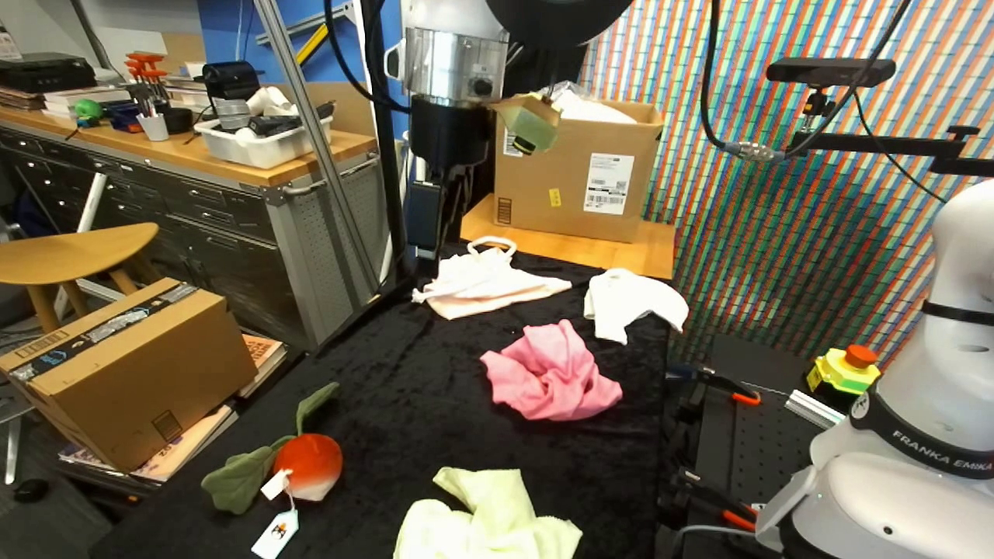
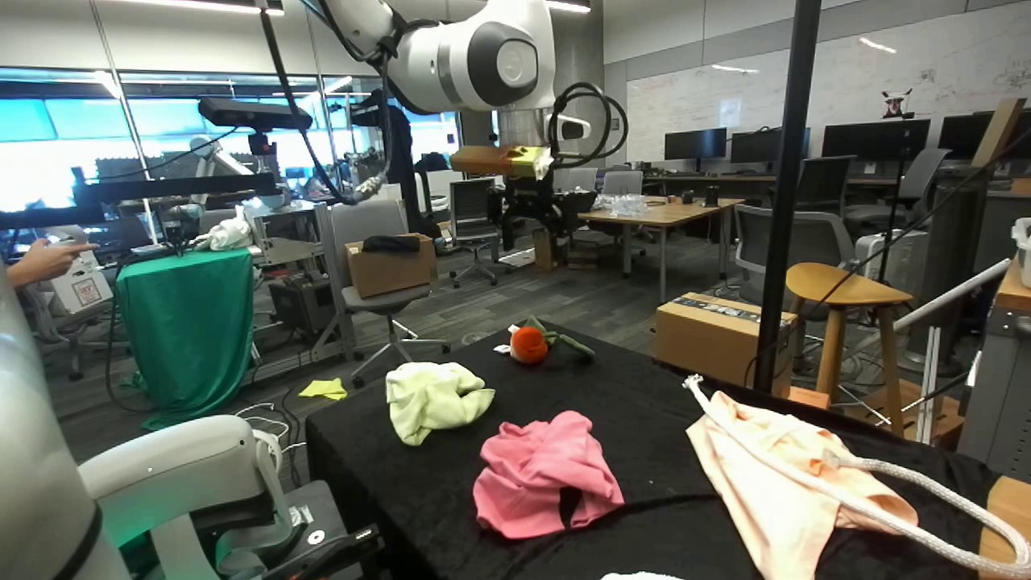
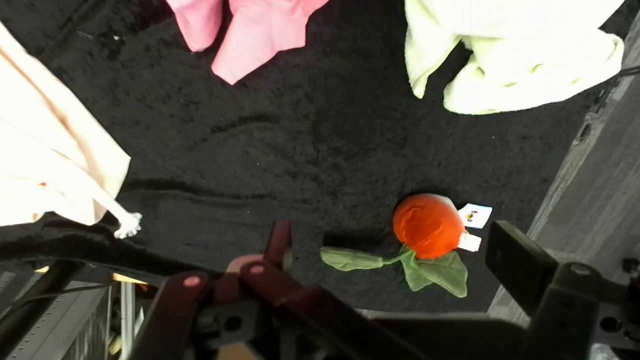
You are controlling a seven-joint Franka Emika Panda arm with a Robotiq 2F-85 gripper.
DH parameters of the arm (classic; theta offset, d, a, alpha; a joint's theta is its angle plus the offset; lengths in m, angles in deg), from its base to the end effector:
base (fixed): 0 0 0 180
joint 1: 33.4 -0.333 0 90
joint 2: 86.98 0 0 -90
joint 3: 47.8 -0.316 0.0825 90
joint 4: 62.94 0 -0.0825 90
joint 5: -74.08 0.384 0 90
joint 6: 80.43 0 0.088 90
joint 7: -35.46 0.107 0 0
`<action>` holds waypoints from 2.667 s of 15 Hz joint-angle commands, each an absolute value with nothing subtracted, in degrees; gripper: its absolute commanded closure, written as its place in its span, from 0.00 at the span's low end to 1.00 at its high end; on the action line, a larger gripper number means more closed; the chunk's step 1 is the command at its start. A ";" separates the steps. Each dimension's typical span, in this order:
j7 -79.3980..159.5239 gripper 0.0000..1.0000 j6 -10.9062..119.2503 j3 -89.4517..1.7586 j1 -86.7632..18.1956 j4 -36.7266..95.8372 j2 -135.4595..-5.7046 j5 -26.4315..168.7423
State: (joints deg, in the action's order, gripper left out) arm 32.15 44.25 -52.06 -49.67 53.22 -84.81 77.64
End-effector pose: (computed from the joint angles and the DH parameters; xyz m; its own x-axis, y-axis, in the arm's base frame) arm 0.5339 0.2021 0.4396 0.9226 0.3690 0.1128 0.3762 -0.9251 -0.0510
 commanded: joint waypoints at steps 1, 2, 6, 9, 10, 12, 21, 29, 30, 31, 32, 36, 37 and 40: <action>28.01 0.00 42.31 -55.22 -47.33 47.00 -78.67 78.66; 27.79 0.00 43.17 -55.83 -47.22 46.19 -77.05 78.35; 27.31 0.00 46.67 -57.75 -47.37 44.41 -72.11 77.85; 27.78 0.00 51.99 -58.91 -47.78 44.25 -68.68 77.38; 27.85 0.00 53.87 -59.24 -47.86 44.16 -67.51 77.25; 28.05 0.00 57.53 -59.79 -48.03 43.93 -65.00 77.01; 28.34 0.00 63.77 -61.44 -48.61 39.79 -55.68 77.16; 30.94 0.00 72.79 -60.90 -51.01 37.09 -49.78 76.19; 31.04 0.00 73.22 -61.11 -51.08 36.86 -49.23 76.33; 31.21 0.00 73.36 -61.27 -51.20 36.35 -48.53 76.50; 31.40 0.00 73.65 -61.36 -51.37 36.13 -48.04 76.55; 32.26 0.00 74.67 -61.47 -52.14 34.98 -46.28 76.70; 32.45 0.00 74.77 -61.55 -52.23 34.73 -45.87 76.81; 33.12 0.00 75.86 -61.55 -52.59 34.33 -45.05 76.88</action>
State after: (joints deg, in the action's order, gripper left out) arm 31.48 74.19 -61.08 -52.33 36.44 -46.75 77.33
